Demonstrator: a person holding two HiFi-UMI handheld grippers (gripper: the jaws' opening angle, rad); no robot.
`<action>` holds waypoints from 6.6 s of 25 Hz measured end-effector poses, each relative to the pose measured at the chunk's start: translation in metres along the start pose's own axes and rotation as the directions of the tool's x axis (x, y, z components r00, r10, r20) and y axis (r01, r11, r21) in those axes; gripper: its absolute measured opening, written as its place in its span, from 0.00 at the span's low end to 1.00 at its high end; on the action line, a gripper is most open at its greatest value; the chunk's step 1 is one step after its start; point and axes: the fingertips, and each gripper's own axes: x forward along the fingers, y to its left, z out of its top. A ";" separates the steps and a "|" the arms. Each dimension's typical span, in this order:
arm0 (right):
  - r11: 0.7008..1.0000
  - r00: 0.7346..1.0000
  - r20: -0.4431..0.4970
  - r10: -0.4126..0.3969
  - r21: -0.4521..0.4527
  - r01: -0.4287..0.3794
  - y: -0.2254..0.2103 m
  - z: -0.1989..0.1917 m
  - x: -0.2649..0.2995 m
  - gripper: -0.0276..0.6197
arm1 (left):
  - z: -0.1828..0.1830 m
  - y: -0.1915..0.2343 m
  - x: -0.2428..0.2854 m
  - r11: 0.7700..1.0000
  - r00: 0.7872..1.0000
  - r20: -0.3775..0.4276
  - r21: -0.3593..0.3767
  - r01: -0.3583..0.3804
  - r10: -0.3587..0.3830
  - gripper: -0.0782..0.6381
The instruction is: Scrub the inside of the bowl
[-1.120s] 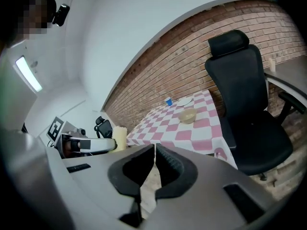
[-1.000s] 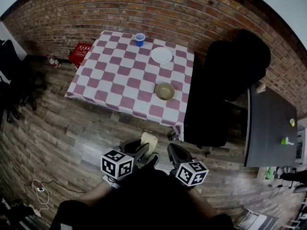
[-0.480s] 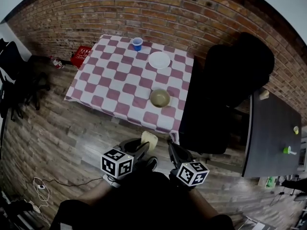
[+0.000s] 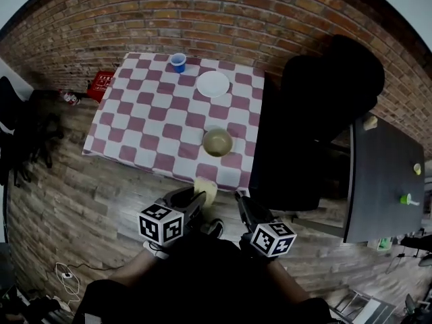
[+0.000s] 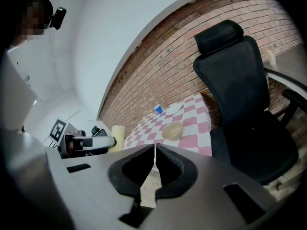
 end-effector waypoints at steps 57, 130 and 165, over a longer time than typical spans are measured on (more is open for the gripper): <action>0.981 0.998 -0.007 -0.059 0.184 0.060 -0.095 0.067 0.104 0.09 | 0.054 0.123 0.241 0.017 0.739 -0.224 0.961 0.277 0.635 0.27; 0.971 0.995 -0.020 -0.093 0.220 0.095 -0.091 0.052 0.109 0.09 | 0.042 0.104 0.224 -0.372 0.791 -0.112 0.837 0.402 0.601 0.27; 0.968 0.995 -0.048 -0.082 0.234 0.092 -0.093 0.047 0.113 0.09 | 0.049 0.109 0.229 -0.298 0.783 -0.135 0.875 0.382 0.607 0.27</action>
